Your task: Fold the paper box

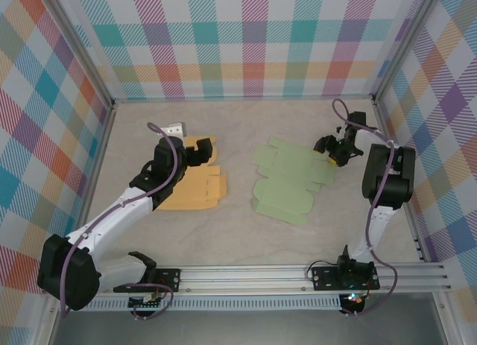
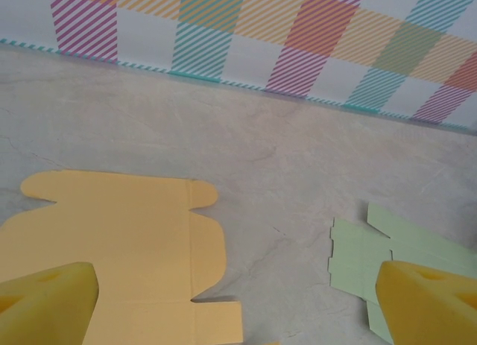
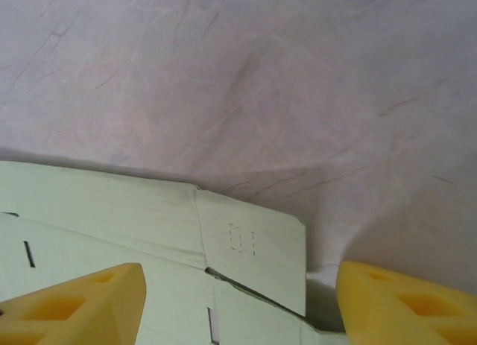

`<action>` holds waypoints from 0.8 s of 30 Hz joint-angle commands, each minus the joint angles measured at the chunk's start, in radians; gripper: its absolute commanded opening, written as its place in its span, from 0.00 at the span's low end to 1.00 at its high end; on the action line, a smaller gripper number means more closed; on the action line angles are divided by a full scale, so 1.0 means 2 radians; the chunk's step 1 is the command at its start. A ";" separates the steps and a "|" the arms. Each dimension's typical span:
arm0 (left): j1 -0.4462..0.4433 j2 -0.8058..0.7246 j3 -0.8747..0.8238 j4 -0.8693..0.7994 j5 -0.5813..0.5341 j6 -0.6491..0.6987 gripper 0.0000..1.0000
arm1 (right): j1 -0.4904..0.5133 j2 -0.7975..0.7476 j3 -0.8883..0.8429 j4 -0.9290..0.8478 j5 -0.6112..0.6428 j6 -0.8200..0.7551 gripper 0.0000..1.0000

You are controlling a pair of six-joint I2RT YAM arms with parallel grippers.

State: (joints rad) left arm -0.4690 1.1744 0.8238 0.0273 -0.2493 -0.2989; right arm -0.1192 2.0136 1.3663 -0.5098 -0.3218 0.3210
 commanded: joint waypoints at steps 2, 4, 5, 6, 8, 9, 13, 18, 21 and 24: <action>-0.002 0.001 0.007 0.007 -0.010 0.006 0.96 | -0.002 0.008 0.016 0.001 -0.064 0.000 0.64; -0.002 0.002 0.006 0.008 -0.010 0.006 0.96 | -0.002 0.009 0.016 0.005 -0.076 0.001 0.62; -0.002 0.003 0.006 0.009 -0.010 0.006 0.96 | -0.002 0.010 0.016 0.007 -0.079 0.000 0.61; -0.002 0.004 0.006 0.010 -0.010 0.007 0.96 | -0.002 0.012 0.016 0.008 -0.081 -0.001 0.61; -0.002 0.010 0.006 0.013 -0.004 0.008 0.95 | -0.002 0.014 0.016 0.011 -0.087 -0.002 0.59; -0.002 0.015 0.007 0.017 0.002 0.007 0.94 | -0.002 0.016 0.015 0.014 -0.093 -0.004 0.58; -0.002 0.049 0.025 0.013 0.045 0.008 0.91 | -0.002 0.021 0.016 0.025 -0.114 -0.004 0.51; -0.002 0.083 0.043 0.020 0.080 0.000 0.89 | -0.002 0.024 0.017 0.035 -0.124 -0.007 0.34; -0.002 0.088 0.046 0.023 0.079 0.000 0.89 | -0.002 0.023 0.013 0.045 -0.131 -0.010 0.20; -0.001 0.086 0.050 0.018 0.076 0.009 0.89 | -0.002 0.009 -0.004 0.071 -0.146 -0.012 0.08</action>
State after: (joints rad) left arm -0.4690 1.3529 0.8871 0.0360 -0.1127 -0.2951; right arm -0.1192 2.0480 1.3739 -0.4232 -0.5575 0.3157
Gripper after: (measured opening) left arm 0.887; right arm 0.093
